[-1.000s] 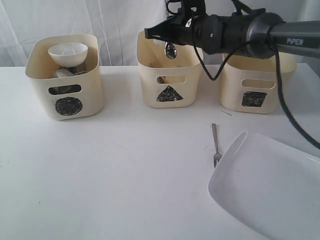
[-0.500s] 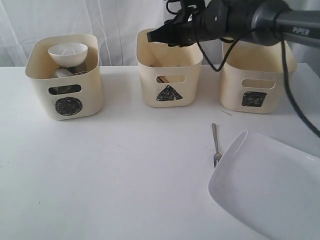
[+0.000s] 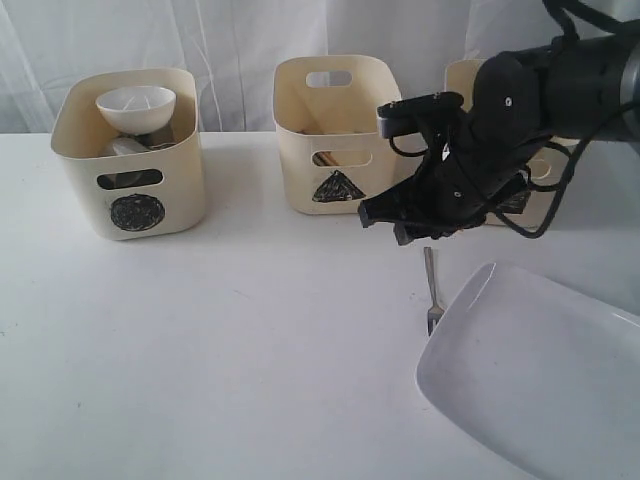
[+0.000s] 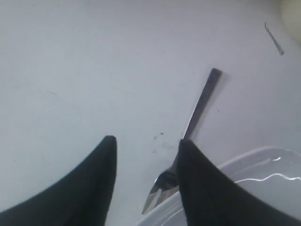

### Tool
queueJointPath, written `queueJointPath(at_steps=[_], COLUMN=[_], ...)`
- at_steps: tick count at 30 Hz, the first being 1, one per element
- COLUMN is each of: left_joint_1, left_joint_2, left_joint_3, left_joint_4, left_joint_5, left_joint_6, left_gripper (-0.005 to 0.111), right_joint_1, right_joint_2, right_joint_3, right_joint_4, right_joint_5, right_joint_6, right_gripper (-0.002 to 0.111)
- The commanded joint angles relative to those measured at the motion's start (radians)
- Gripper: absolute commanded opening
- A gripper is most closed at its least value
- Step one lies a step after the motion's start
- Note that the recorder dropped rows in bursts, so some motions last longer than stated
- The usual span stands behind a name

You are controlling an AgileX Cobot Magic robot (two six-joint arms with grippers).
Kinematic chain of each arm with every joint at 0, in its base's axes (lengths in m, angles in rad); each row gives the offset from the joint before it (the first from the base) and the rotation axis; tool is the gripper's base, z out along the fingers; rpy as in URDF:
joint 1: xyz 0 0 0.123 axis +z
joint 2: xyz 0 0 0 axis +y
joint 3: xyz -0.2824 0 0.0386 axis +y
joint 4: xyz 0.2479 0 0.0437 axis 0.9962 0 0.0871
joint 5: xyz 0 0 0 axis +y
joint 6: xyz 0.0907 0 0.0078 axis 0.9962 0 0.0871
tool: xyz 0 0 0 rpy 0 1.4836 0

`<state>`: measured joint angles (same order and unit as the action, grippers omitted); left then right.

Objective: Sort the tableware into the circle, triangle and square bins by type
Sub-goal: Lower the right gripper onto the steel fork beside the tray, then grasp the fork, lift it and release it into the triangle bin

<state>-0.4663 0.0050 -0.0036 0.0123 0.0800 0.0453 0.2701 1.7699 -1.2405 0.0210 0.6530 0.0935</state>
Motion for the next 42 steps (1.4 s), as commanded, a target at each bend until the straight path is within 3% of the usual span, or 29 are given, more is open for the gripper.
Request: queueJointPath(at_steps=[1,9,15,37,42], left_joint_1=[0.001,0.001,0.001,0.001,0.001], left_joint_2=[-0.005,-0.005,-0.005,-0.005,-0.005], left_joint_3=[0.004,0.004,0.004,0.004,0.004], left_joint_4=[-0.012,-0.012,-0.012,-0.012,-0.012], left_joint_5=[-0.001,-0.001,-0.001,-0.001,-0.001], left_joint_6=[0.0,0.0,0.0,0.0,0.0], left_gripper=[0.043,0.043,0.043,0.043,0.043], right_joint_1=[0.003,0.003,0.003,0.003,0.003], right_joint_2=[0.032,0.102,0.136,0.237,0.239], right_joint_3=[0.008,0.008,0.008,0.008,0.008], right_joint_4=[-0.006,-0.042,-0.186,-0.156,-0.149], right_joint_5=[0.016,0.014,0.012,-0.007,0.005], right_joint_6=[0.046,0.082,0.247,0.25,0.25], right_gripper=[0.051,0.051,0.051,0.05,0.042])
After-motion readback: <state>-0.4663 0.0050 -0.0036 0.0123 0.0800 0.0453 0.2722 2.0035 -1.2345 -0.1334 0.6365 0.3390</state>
